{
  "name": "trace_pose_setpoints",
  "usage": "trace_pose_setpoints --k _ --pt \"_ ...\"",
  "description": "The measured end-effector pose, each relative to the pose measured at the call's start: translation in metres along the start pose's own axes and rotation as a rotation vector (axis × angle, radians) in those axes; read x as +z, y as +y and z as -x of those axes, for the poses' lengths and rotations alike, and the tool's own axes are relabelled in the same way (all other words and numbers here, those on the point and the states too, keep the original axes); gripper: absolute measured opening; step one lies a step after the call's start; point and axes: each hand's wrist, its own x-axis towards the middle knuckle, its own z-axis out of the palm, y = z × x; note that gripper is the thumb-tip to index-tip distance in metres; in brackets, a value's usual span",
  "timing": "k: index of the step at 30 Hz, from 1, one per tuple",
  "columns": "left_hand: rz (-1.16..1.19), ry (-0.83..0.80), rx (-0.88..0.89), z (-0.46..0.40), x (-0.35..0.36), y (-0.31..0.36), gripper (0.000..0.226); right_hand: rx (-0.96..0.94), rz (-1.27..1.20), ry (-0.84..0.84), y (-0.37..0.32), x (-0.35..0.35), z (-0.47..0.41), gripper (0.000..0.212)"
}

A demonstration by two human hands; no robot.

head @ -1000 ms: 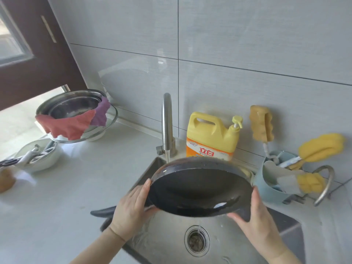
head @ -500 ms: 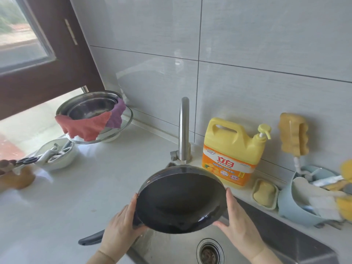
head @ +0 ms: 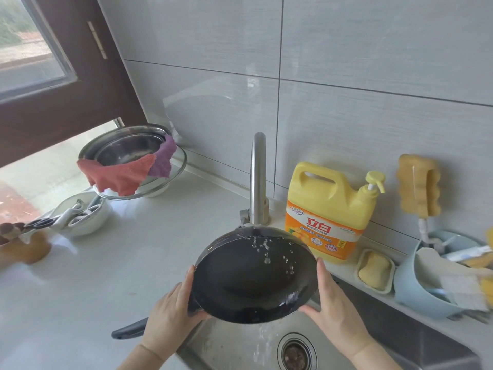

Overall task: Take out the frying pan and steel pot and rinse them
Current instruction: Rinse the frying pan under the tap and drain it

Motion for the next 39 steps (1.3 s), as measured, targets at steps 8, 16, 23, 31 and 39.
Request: trace_pose_setpoints --k 8,16,23,31,39 --pt "0.046 -0.031 0.129 -0.02 0.01 0.028 0.103 0.082 -0.027 0.078 0.019 -0.018 0.023 0.144" --pt "0.052 -0.003 0.214 -0.032 0.021 0.038 0.095 0.243 -0.014 0.076 0.026 -0.028 0.031 0.158" --pt "0.045 0.046 0.143 -0.017 0.011 0.014 0.094 0.089 -0.03 0.026 0.01 -0.016 0.019 0.147" --pt "-0.077 0.129 0.091 0.004 -0.01 -0.016 0.091 0.018 -0.055 0.019 -0.015 0.007 -0.003 0.14" --pt "-0.128 0.022 0.075 -0.004 -0.012 -0.002 0.096 0.054 -0.063 0.037 -0.012 -0.006 0.013 0.144"
